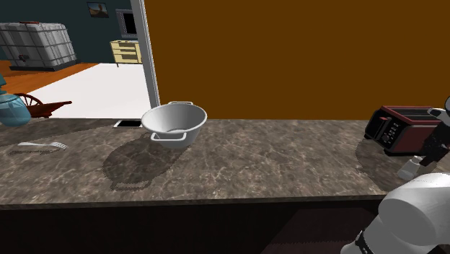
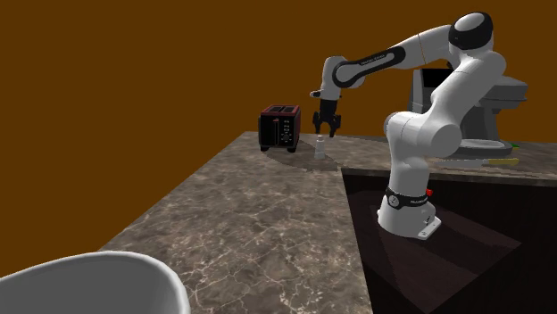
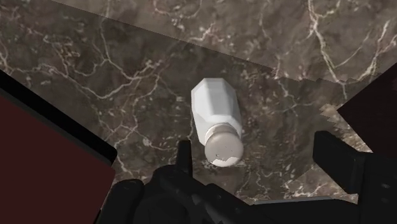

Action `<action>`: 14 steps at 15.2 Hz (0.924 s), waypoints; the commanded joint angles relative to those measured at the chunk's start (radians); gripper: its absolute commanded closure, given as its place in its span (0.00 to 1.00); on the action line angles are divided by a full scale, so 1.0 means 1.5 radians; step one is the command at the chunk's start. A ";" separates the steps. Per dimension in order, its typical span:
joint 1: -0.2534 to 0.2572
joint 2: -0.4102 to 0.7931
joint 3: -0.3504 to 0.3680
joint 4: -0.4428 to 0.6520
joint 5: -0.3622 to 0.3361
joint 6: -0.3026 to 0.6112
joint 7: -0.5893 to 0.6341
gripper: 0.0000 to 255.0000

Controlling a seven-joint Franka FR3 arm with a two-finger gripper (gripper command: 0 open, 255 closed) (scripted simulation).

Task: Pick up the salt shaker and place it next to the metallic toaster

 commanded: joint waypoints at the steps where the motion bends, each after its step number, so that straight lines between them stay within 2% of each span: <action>1: 0.000 0.000 0.000 0.000 0.000 0.000 0.000 0.00; 2: 0.000 0.000 0.000 0.000 0.000 0.000 0.000 0.00; 6: -0.021 -0.018 0.066 0.052 0.035 -0.083 -0.011 0.00; 14: -0.021 -0.018 0.066 0.052 0.035 -0.083 -0.011 0.00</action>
